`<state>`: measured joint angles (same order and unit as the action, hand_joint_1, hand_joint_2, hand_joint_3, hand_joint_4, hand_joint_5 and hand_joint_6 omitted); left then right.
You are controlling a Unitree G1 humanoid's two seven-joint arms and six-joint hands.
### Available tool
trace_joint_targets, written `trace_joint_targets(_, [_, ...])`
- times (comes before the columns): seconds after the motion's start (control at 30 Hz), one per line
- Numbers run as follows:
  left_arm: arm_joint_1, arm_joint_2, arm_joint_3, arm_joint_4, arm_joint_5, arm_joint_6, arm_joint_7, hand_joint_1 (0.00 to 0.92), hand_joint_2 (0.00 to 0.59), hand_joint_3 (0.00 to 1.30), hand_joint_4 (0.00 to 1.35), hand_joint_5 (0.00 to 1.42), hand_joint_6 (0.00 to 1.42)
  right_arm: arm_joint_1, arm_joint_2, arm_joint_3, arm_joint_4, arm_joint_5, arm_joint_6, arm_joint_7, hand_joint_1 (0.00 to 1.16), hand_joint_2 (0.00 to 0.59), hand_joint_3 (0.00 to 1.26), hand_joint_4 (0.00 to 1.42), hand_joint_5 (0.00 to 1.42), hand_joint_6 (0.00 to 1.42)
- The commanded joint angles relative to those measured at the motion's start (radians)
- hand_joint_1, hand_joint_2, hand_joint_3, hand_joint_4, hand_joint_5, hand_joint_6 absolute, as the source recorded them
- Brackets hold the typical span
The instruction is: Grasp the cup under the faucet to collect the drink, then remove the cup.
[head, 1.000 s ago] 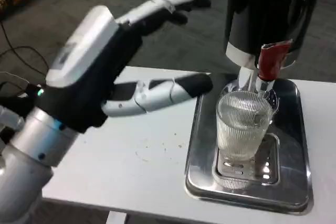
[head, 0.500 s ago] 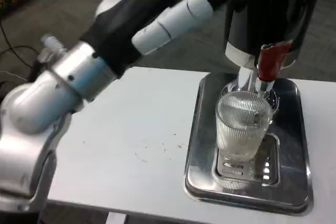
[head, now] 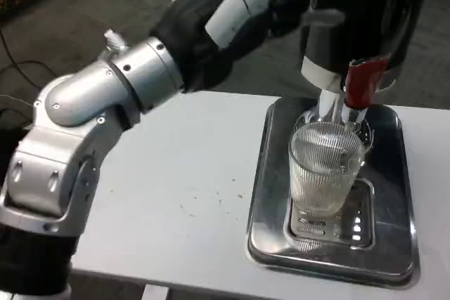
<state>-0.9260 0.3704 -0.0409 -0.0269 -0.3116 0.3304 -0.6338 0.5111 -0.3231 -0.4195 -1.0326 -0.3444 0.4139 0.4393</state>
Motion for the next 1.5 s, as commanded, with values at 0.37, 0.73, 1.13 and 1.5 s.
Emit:
trace_joint_targets(0.37, [0.035, -0.002, -0.094, 0.057, 0.076, -0.015, -0.076, 0.0, 0.107, 0.26, 0.18, 0.26, 0.2, 0.008, -0.005, -0.018, -0.015, 0.03, 0.011, 0.02, 0.34, 0.473, 0.23, 0.16, 0.15, 0.0])
trace_joint_targets(0.73, [0.06, -0.005, -0.16, 0.035, 0.162, -0.063, -0.091, 0.0, 0.106, 0.25, 0.16, 0.24, 0.18, 0.029, 0.001, -0.02, -0.015, 0.051, -0.005, 0.023, 0.33, 0.466, 0.25, 0.17, 0.15, 0.0])
trace_joint_targets(1.13, [0.07, 0.071, -0.256, 0.002, 0.323, -0.198, -0.127, 0.0, 0.095, 0.22, 0.12, 0.2, 0.14, 0.048, -0.003, -0.051, -0.015, 0.091, -0.016, 0.021, 0.32, 0.463, 0.25, 0.18, 0.16, 0.0])
trace_joint_targets(1.5, [0.086, 0.103, -0.295, 0.002, 0.395, -0.263, -0.139, 0.0, 0.094, 0.19, 0.08, 0.16, 0.11, 0.053, -0.011, -0.072, -0.015, 0.114, -0.011, 0.023, 0.32, 0.463, 0.24, 0.18, 0.16, 0.0])
